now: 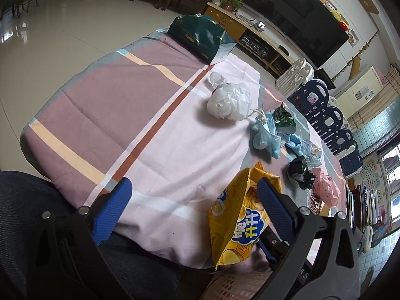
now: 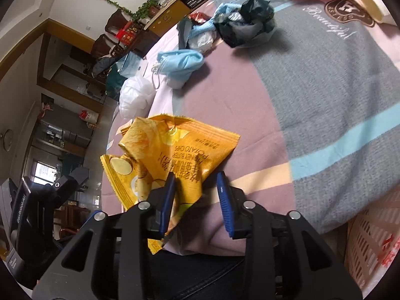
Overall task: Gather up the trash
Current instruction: 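Lift the yellow chip bag with the right tool while the left tool grasps another yellow bag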
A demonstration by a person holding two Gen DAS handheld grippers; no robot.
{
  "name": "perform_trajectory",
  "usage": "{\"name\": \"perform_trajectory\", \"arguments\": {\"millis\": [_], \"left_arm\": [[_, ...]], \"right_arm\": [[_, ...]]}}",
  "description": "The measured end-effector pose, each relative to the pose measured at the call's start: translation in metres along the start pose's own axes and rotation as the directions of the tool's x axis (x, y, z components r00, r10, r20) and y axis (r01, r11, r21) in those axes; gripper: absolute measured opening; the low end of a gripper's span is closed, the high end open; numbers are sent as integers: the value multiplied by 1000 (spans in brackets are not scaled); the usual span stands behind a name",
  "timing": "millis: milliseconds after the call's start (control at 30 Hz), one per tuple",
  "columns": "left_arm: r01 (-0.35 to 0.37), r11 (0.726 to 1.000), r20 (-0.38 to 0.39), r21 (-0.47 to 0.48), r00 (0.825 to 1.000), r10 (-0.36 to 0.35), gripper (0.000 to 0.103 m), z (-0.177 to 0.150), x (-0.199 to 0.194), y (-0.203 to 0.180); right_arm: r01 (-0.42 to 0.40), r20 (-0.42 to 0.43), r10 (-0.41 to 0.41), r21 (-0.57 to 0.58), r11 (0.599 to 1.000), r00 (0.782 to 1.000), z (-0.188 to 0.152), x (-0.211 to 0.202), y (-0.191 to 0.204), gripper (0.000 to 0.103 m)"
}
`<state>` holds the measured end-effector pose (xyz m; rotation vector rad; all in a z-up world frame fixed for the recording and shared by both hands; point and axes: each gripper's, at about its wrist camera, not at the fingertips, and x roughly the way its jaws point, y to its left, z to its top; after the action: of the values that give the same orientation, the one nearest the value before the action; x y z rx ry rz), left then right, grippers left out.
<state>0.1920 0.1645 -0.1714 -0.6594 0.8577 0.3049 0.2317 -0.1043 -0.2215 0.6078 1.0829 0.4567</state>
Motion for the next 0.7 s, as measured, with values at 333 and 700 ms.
{"name": "perform_trajectory", "arguments": {"millis": [333,700], "left_arm": [[-1,1000,-21,17,1000,1,99,0,4,-4],[7,1000,-36,28,999,-6,99,-1,6,-6]], "right_arm": [[16,11,-16,15,1000,1000,0,-5,-6,36],[26,39,-27,39,999,999,3,-12,-9,50]]}}
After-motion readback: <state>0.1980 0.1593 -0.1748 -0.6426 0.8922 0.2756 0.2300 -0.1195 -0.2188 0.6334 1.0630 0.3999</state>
